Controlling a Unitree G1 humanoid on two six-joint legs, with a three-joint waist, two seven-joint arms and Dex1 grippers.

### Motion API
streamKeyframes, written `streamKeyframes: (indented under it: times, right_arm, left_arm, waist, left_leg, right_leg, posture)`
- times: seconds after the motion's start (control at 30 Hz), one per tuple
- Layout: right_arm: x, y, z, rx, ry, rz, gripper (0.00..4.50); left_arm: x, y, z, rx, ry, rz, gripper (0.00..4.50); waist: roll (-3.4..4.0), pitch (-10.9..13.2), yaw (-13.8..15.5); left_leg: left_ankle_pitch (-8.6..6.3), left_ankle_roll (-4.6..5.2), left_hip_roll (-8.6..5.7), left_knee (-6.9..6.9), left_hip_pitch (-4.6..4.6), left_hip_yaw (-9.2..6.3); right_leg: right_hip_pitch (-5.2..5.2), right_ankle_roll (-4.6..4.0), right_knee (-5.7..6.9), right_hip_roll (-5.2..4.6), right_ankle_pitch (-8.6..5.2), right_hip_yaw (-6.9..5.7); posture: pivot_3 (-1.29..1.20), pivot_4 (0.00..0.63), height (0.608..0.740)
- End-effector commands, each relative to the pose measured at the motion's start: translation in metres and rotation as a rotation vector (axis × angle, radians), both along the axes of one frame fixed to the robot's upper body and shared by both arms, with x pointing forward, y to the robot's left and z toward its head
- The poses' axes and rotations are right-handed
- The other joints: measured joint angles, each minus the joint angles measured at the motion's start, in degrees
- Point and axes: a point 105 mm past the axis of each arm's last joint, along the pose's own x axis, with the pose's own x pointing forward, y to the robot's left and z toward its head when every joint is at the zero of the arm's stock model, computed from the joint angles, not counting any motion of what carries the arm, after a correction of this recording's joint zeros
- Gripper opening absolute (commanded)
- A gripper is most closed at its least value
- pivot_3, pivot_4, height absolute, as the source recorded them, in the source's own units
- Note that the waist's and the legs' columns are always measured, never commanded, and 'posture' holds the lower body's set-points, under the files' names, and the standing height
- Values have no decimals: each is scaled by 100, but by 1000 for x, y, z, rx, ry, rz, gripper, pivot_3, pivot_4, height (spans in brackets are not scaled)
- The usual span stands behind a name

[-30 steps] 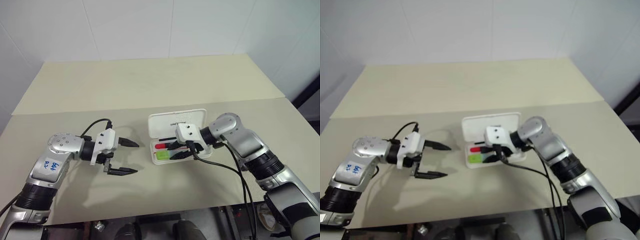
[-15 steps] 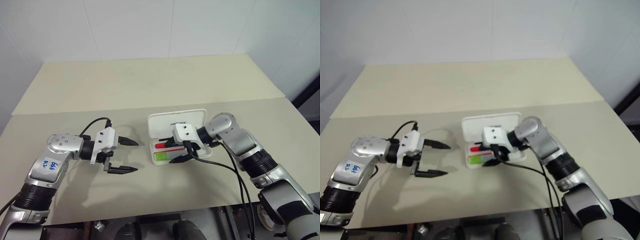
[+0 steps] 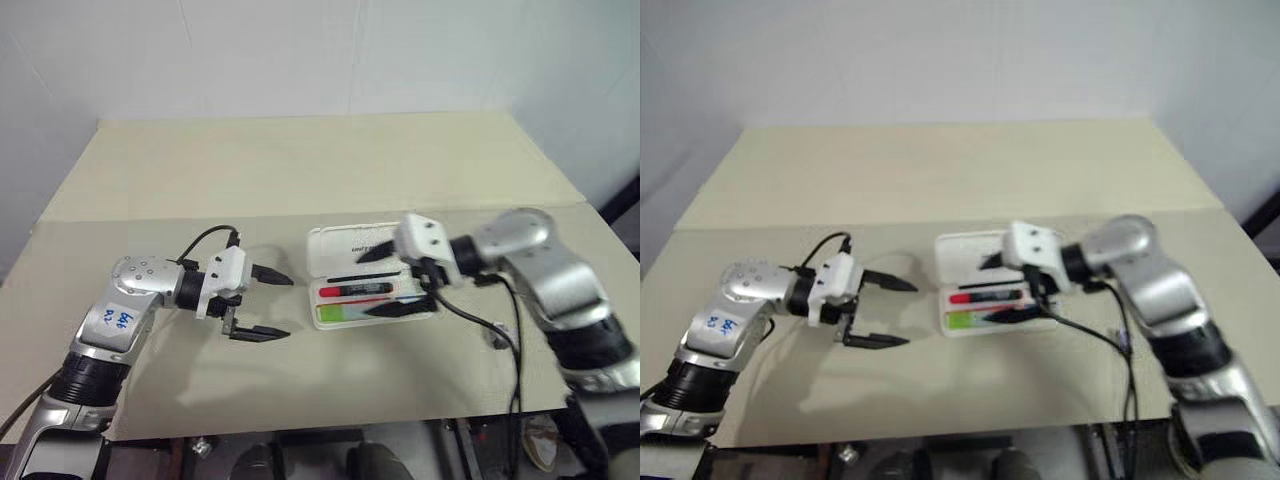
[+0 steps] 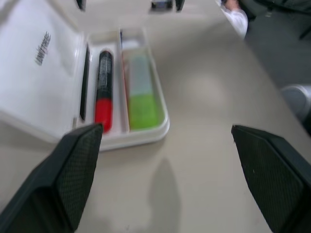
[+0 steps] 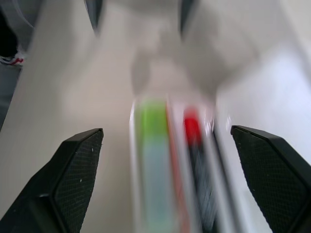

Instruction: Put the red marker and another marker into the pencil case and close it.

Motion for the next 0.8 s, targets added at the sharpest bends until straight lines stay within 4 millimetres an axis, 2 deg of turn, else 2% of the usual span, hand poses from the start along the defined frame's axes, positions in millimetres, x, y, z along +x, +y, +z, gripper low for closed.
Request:
streamKeyframes:
  times: [0.03, 0.2, 0.3, 0.37, 0.43, 0.57, 0.7, 0.8]
  right_arm:
    - [-11, -33, 15, -12, -46, -117, 4455]
    - [-24, -108, 3, -136, -15, -364, 4455]
    - [-32, -142, -4, -204, 11, -490, 4455]
    - [-37, -154, -8, -220, 31, -554, 4455]
    - [-40, -160, -10, -220, 37, -589, 4455]
    - [-37, -172, -22, -153, 81, -802, 4455]
    - [-31, -165, -30, -54, 100, -983, 4455]
    - [-34, -160, -35, -3, 139, -1077, 4455]
  left_arm:
    - [-5, -13, 11, -18, -38, -59, 4500]
    - [-11, -27, 10, -28, -22, -111, 4500]
    - [-13, -33, 9, -26, -14, -139, 4500]
    - [-13, -36, 8, -26, -14, -149, 4500]
    - [-14, -38, 8, -30, -14, -158, 4500]
    - [-17, -43, 4, -38, 0, -179, 4500]
    - [-18, -43, 3, -40, 4, -179, 4500]
    - [-18, -39, 3, -37, 7, -173, 4500]
  waist:
    - [0, 0, -1]
    - [-1, 0, -21]
    - [0, 0, -30]
    - [0, 0, -40]
    - [0, 0, -47]
    - [-1, 0, -34]
    - [-2, -1, -31]
    - [0, -2, -21]
  left_leg:
    - [0, 1, 0, 1, 1, 0]
    - [-1, 1, -18, -4, 2, -3]
    - [-1, 1, -17, -4, 10, -6]
    - [0, 1, -17, 0, 12, -7]
    - [1, 1, -17, 3, 16, -9]
    - [4, 5, -17, 7, 17, -20]
    - [6, 5, -9, 5, 17, -28]
    - [7, 4, -12, -1, 15, -30]
  right_leg:
    - [2, 0, -3, 1, 0, 1]
    - [8, 1, -13, 6, 1, 3]
    - [17, 1, -15, 10, 1, 3]
    - [19, 3, -13, 14, 2, 4]
    - [25, 5, -11, 14, 3, 4]
    - [34, 12, -13, 7, 7, 2]
    - [41, 15, -17, 3, 9, 1]
    - [38, 15, -16, 1, 9, -1]
  posture:
    - [0, 150, 740]
    - [0, 150, 740]
    - [0, 150, 740]
    - [0, 150, 740]
    - [0, 150, 740]
    - [0, 150, 740]
    - [0, 150, 740]
    - [0, 150, 740]
